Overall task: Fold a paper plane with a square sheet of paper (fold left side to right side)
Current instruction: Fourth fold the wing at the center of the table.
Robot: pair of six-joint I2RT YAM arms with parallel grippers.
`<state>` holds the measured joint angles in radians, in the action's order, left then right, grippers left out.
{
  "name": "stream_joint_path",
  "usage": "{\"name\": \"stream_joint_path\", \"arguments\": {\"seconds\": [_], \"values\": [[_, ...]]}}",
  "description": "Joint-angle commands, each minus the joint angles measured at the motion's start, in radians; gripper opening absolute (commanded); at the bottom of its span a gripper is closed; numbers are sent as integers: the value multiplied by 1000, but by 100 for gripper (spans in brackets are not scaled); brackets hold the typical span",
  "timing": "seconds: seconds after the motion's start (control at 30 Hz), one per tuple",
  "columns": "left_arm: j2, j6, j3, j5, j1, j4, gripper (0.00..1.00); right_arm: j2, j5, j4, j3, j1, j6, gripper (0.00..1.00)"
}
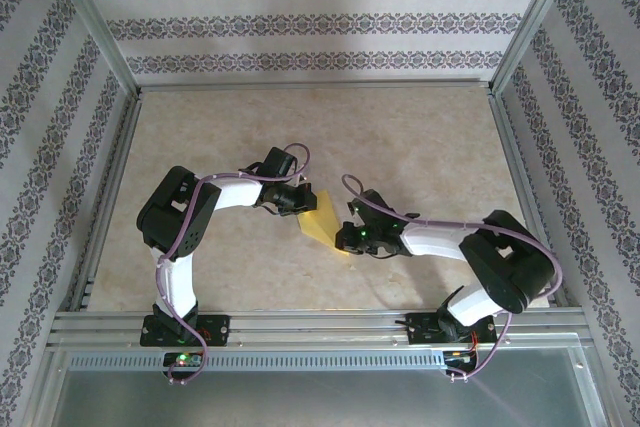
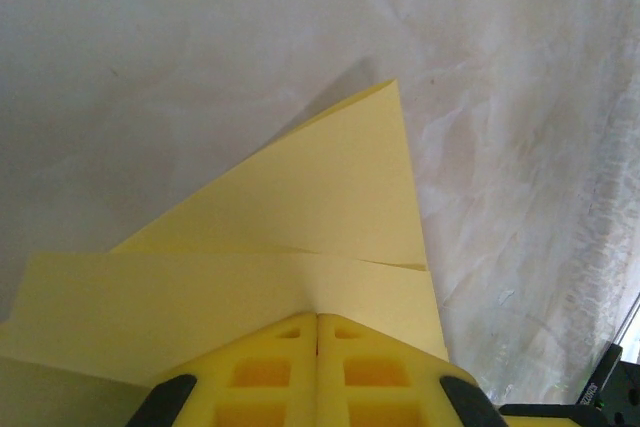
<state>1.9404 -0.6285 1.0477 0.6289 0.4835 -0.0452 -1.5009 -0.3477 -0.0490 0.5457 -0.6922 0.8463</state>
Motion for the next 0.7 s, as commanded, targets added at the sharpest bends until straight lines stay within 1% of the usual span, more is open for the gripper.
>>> {"name": "stream_joint_path", "arguments": {"seconds": [0.0,0.1,0.23,0.33,0.4,0.47,0.5,0.6,0.67], "values": [[31,32,-8,-77,3,-97,0,41,22,134,-57,-17,26,0],[28,33,-6,-75,3,-97,0,93,23,182,-71,-17,19,0],[13,14,-8,-56,3,-69,1,205,36,299,-55,-11,-23,0],[-5,-51,-13,3,4,24,4,295,52,367,-27,26,-92,10],[-21,-87,1,38,3,71,8,329,46,377,-4,64,-149,20],[-46,-101,23,54,3,88,11,332,23,368,26,105,-219,30],[-67,-96,36,51,3,77,12,320,13,367,49,122,-258,35],[-139,-53,67,5,0,2,21,254,-27,335,109,156,-352,45],[-196,-22,65,-38,-7,-47,26,193,-73,307,144,176,-400,48]]}}
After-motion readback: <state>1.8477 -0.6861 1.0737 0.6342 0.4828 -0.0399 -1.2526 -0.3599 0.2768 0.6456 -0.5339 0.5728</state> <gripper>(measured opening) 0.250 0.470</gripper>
